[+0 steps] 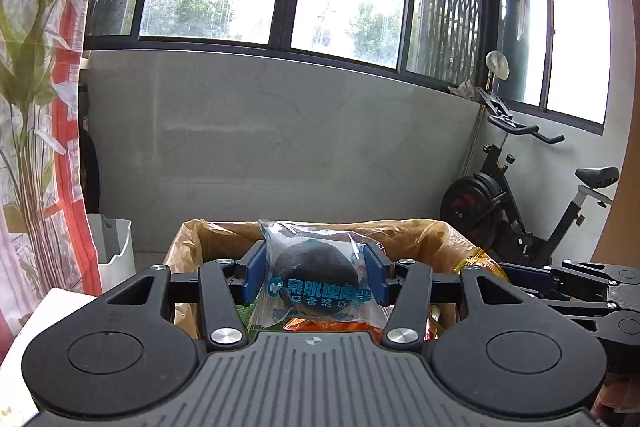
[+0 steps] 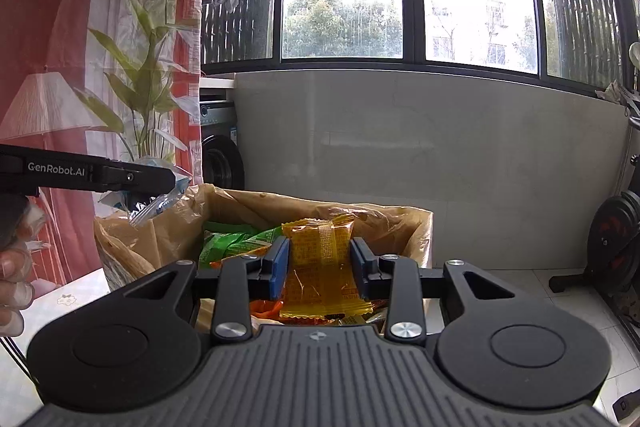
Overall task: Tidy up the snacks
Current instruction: 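Carry both packets over the box, drop them in, open both tools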
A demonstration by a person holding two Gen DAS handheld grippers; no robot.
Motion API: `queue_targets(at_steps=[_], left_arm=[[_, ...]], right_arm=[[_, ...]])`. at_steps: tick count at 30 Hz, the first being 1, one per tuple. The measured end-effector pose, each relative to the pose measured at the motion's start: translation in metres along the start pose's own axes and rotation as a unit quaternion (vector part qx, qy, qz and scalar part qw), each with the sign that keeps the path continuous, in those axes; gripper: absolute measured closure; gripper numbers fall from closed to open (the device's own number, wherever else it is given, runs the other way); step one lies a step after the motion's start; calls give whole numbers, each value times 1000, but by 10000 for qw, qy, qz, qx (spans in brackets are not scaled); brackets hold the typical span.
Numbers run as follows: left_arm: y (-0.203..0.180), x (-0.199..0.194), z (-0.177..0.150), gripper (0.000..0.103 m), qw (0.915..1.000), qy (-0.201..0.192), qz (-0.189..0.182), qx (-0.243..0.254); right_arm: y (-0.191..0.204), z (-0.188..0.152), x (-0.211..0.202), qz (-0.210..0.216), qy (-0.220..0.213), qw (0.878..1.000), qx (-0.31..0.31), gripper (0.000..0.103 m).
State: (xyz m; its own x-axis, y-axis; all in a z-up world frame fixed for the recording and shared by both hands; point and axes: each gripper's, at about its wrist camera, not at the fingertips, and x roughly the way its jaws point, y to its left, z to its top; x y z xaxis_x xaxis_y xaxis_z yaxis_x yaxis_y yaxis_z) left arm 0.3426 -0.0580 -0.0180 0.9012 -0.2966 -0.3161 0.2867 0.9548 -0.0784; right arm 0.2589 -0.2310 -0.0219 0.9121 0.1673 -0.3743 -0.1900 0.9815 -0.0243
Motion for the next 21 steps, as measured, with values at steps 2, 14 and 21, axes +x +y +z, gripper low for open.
queue_targets(at_steps=[2,14,21], left_arm=[[-3,13,-1,49,9998,77,166,121],[18,3,-12,29,9988,295,366,-107],[18,-35,-29,30,9994,349,32,-2]], right_arm=[[0,-1,13,-40,174,9998,31,68],[-6,-10,4,125,317,9990,295,49],[-5,-21,-38,100,-31,9985,532,49]])
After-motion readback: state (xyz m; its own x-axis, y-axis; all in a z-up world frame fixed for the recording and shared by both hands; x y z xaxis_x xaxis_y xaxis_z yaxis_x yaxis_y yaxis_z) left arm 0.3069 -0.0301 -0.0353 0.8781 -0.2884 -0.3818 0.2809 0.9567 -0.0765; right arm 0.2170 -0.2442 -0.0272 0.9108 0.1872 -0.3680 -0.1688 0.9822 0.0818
